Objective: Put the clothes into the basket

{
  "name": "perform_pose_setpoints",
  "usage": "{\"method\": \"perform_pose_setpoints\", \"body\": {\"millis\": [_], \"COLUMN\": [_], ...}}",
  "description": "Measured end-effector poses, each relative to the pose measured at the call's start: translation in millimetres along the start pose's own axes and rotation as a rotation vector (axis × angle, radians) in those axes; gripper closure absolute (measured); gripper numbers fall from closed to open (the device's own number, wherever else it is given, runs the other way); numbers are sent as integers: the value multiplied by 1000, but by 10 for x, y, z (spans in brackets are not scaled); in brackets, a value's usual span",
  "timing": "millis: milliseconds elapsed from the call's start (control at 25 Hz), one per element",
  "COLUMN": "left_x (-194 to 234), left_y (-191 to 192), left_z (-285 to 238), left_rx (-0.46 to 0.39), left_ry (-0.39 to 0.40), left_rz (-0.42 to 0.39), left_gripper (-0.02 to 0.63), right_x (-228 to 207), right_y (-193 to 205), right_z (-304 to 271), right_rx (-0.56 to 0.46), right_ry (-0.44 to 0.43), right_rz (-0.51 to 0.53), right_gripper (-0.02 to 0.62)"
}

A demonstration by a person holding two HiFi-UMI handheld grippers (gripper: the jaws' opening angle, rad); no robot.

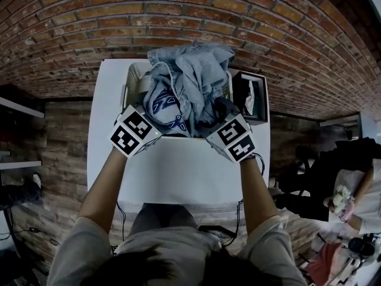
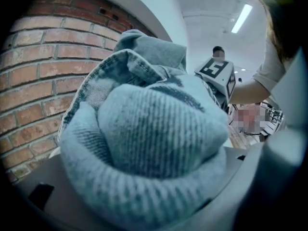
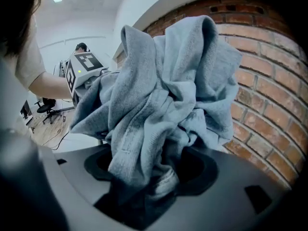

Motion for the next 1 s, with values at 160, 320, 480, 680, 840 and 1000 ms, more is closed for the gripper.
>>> {"method": "perform_pose_setpoints", "body": {"millis": [160, 320, 480, 680, 840, 1000], "left_x": [26, 82, 147, 194, 221, 211], "left_y": [131, 218, 342, 498, 578, 536], "left_z": [-94, -149, -196, -236, -230, -98], "left_rx": [43, 96, 184, 299, 352, 269], "left_ry": [23, 29, 21, -26, -41, -57], "left_rz": [81, 149, 225, 273, 295, 297], "left_gripper": [234, 233, 232, 222, 206, 172], "right_x": [4, -14, -17, 6, -6, -56], "right_y": [127, 206, 313, 441, 493, 471], "right_z": [-97, -201, -300, -393, -415, -307], "right_rx": [116, 208, 299, 431, 474, 431], "right_ry": [-54, -96, -108, -80, -44, 2], "right_rz": [-31, -73, -122, -72, -67, -89], "right_gripper": [268, 264, 252, 241, 185, 128]}}
Point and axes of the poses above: the fingertips, and each gripper's own axes: z backward along the fingers, x to its left, y out of its underside, the point moved 3 cm from there along z, backward along the fingers, and after that the axes turned 11 degrees about y, right-handed, at the moved point
